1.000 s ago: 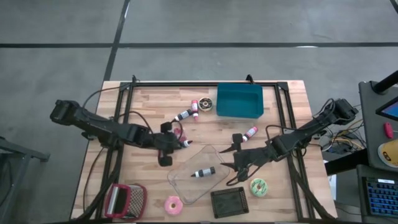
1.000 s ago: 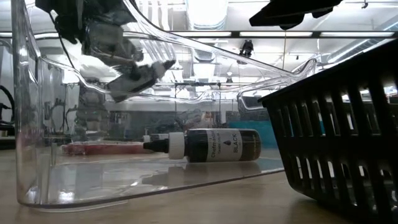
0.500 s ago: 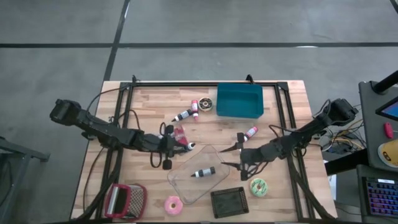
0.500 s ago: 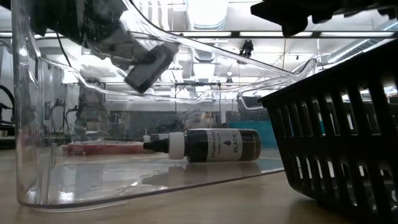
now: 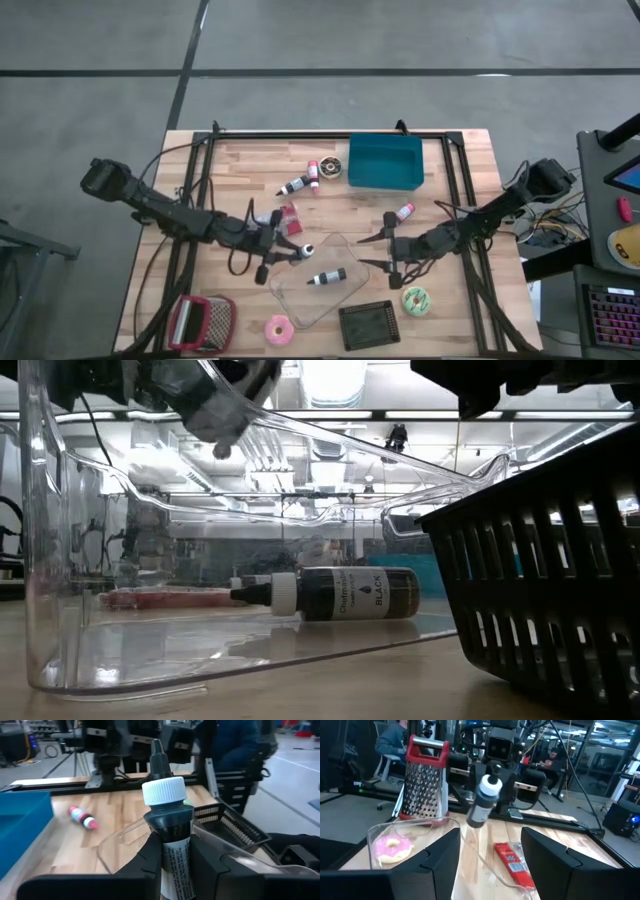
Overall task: Pick & Place Food Item
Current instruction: Put the bottom black food coloring bottle into the transparent bin
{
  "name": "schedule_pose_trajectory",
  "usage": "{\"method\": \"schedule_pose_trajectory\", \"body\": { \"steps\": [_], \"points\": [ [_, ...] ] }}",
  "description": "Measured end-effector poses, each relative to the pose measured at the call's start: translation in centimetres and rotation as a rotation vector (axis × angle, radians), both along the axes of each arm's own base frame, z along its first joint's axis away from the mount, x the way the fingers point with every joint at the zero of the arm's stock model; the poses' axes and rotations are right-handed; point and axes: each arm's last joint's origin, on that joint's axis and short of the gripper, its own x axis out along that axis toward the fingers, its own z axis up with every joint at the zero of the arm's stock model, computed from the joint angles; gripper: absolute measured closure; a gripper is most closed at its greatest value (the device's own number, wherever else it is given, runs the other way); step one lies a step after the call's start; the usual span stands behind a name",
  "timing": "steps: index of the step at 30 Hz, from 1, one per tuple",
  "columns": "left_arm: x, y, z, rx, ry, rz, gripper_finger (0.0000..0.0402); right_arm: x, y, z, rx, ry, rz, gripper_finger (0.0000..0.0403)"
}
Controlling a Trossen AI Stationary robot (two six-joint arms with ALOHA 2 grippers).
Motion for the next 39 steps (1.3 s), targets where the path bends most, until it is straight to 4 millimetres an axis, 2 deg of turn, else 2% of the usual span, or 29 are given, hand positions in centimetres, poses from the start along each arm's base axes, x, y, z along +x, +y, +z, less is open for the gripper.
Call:
{"method": "schedule_pose_trajectory", "body": {
  "steps": [7, 14, 17, 28, 33, 39],
  "points": [
    [0.1, -0.8, -0.6, 0.018, -0.009, 0.0, 0.0337, 0.0, 0.0, -0.1, -0.004, 0.006, 0.0, 0.0195],
    [2.1, -1.8, -2.4, 0.02, 0.039, -0.004, 0.0338, 0.0, 0.0, -0.1, -0.022, 0.006, -0.001, 0.0195],
    [3.1, -2.3, -2.5, 0.009, 0.069, -0.011, 0.0338, 0.0, 0.0, -0.1, -0.024, 0.006, -0.001, 0.0195],
    [5.9, -3.4, -2.4, 0.051, 0.361, -0.002, 0.0338, 0.0, 0.0, -0.2, -0.027, 0.016, -0.001, 0.0195],
    [6.6, -4.0, -2.3, 0.037, 0.43, -0.069, 0.0338, 0.0, 0.0, -0.3, -0.032, 0.026, -0.002, 0.0195],
    [7.3, -4.5, -3.1, 0.037, 0.54, -0.13, 0.0338, 0.0, 0.0, -0.4, -0.034, 0.033, -0.003, 0.0195]
  ]
}}
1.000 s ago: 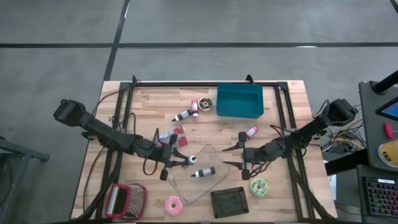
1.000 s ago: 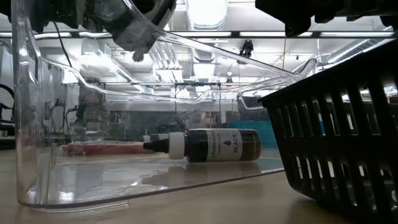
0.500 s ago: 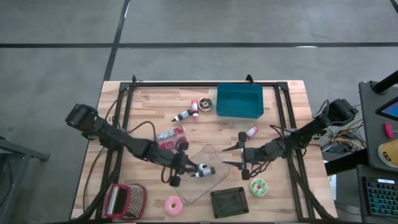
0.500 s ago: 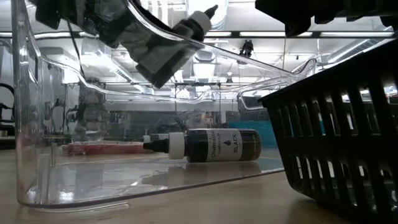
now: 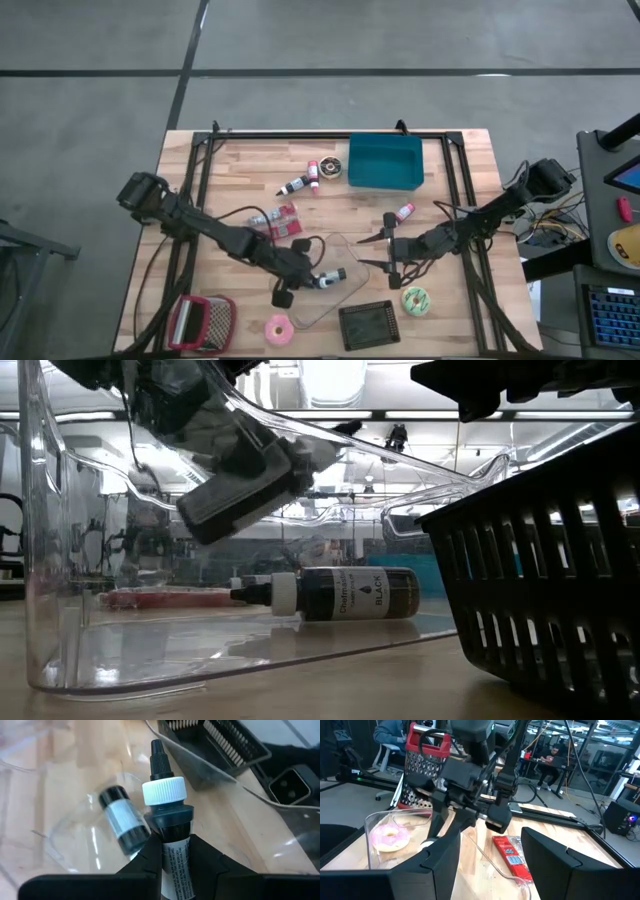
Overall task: Pick & Place Food Item
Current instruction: Put the bottom black food coloring bottle into the transparent bin
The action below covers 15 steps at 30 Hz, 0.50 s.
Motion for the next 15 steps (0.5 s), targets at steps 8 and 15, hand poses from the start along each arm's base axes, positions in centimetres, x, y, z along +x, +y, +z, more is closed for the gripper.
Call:
{"method": "schedule_pose_trajectory", "body": {
  "steps": [8, 15],
  "points": [
    [0.27, -0.28, -0.52, 0.005, 0.119, -0.041, 0.0338, 0.0, -0.01, 0.0, 0.002, 0.001, -0.003, 0.0195],
    [0.26, -0.26, -0.78, -0.004, 0.154, -0.06, 0.0338, 0.0, -0.01, 0.03, 0.002, -0.001, -0.003, 0.0195]
  ]
}}
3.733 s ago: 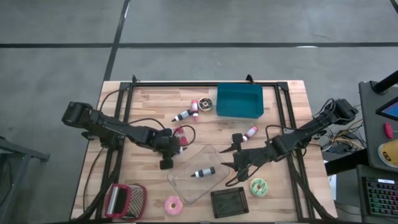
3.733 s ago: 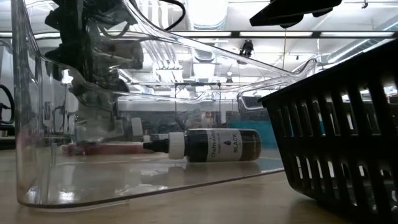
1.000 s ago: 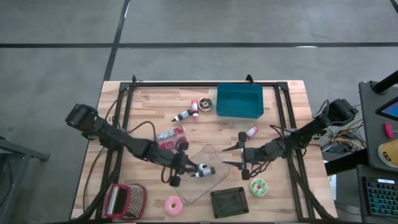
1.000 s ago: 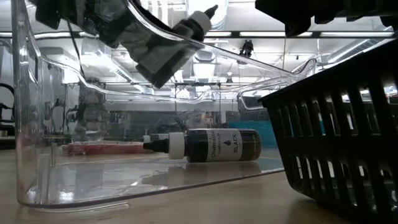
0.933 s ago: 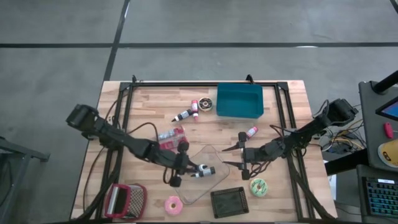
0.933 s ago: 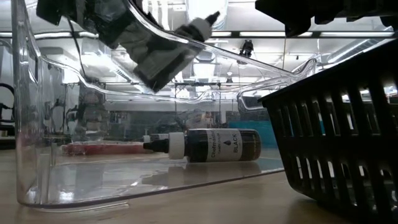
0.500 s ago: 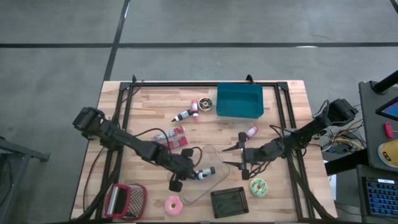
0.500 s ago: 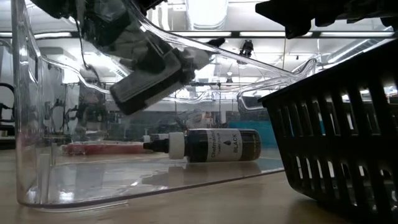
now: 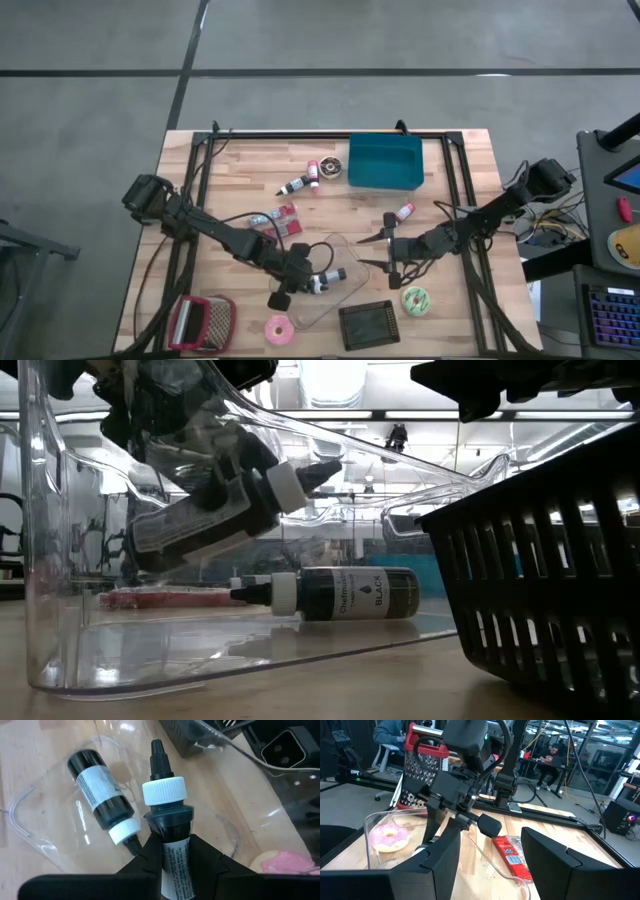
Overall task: Pick & Place Food Item
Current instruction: Put the bottom black food coloring bottle into the transparent bin
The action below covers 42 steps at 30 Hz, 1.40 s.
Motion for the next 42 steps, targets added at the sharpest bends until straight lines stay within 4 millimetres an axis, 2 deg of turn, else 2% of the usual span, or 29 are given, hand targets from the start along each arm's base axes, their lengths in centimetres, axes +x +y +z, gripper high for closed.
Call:
{"method": "schedule_pose_trajectory", "body": {
  "steps": [38, 42],
  "points": [
    [0.4, 1.4, 0.1, 0.001, 0.038, -0.025, 0.0341, 0.0, -0.1, 0.1, -0.008, -0.005, -0.01, 0.0195],
    [0.4, 1.3, 0.1, -0.006, 0.041, -0.032, 0.0307, 0.0, -0.1, 0.1, -0.008, -0.005, -0.011, 0.0195]
  ]
}}
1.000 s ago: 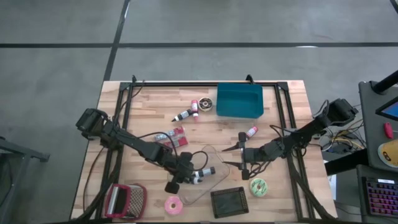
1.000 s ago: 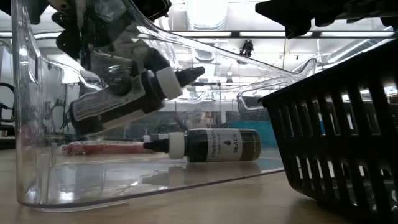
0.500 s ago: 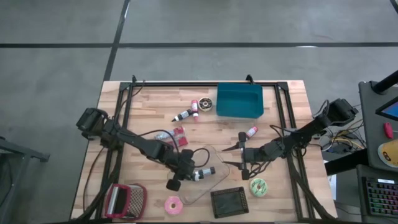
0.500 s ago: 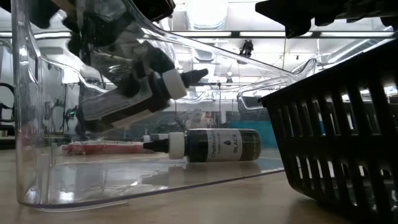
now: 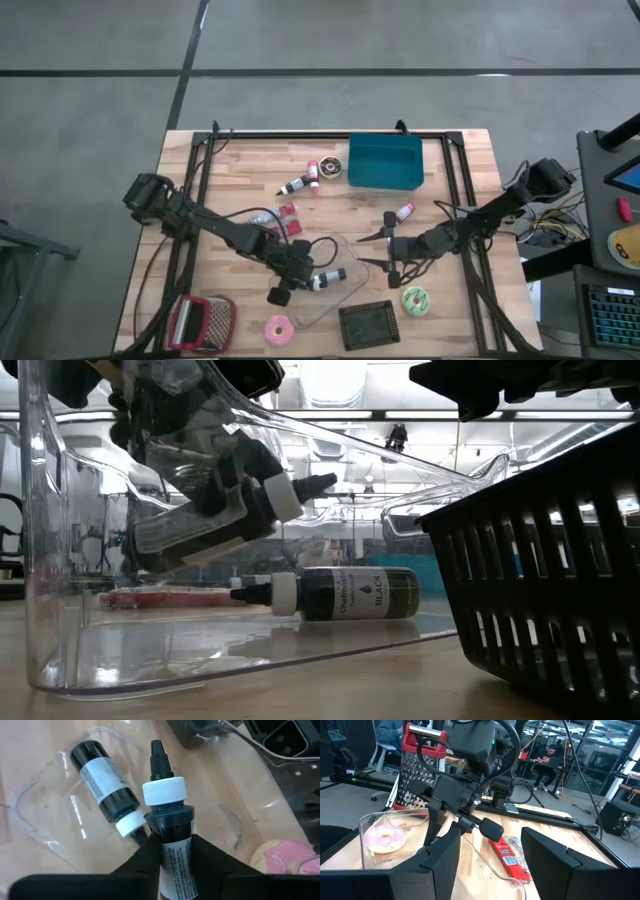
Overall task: Pick & Place Food Item
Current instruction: Put the bottom black food coloring bottle into the transparent bin, then put the black food coloring bottle into the transparent bin
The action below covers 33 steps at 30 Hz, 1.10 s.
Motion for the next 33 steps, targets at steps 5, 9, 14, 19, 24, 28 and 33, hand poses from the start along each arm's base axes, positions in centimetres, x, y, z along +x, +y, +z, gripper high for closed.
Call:
{"method": "schedule_pose_trajectory", "body": {
  "steps": [5, 9, 14, 19, 24, 28, 33],
  "points": [
    [0.0, 0.0, 0.0, -0.005, 0.002, -0.011, 0.0266, 0.0, 0.0, 0.0, 0.0, 0.0, 0.0, 0.0195],
    [0.1, -0.1, 0.0, -0.011, -0.013, -0.018, 0.0257, 0.0, 0.0, 0.0, 0.003, 0.0, 0.0, 0.0195],
    [0.2, -0.1, 0.1, -0.005, -0.031, -0.009, 0.0253, 0.0, 0.0, 0.0, 0.007, 0.001, -0.002, 0.0195],
    [0.3, 0.1, 0.1, 0.043, -0.049, 0.034, 0.0245, 0.0, 0.0, 0.0, 0.008, 0.006, -0.004, 0.0195],
    [0.4, 0.1, 0.1, 0.099, -0.083, 0.041, 0.0241, 0.0, -0.2, -0.6, 0.025, 0.06, -0.02, 0.0195],
    [0.7, 0.1, 0.5, 0.125, -0.149, 0.054, 0.0241, 0.1, -0.7, -1.3, 0.039, 0.127, -0.059, 0.0195],
    [1.2, 0.2, 0.9, 0.185, -0.231, 0.068, 0.0241, 0.5, -1.1, -1.7, 0.04, 0.236, -0.097, 0.0195]
  ]
}}
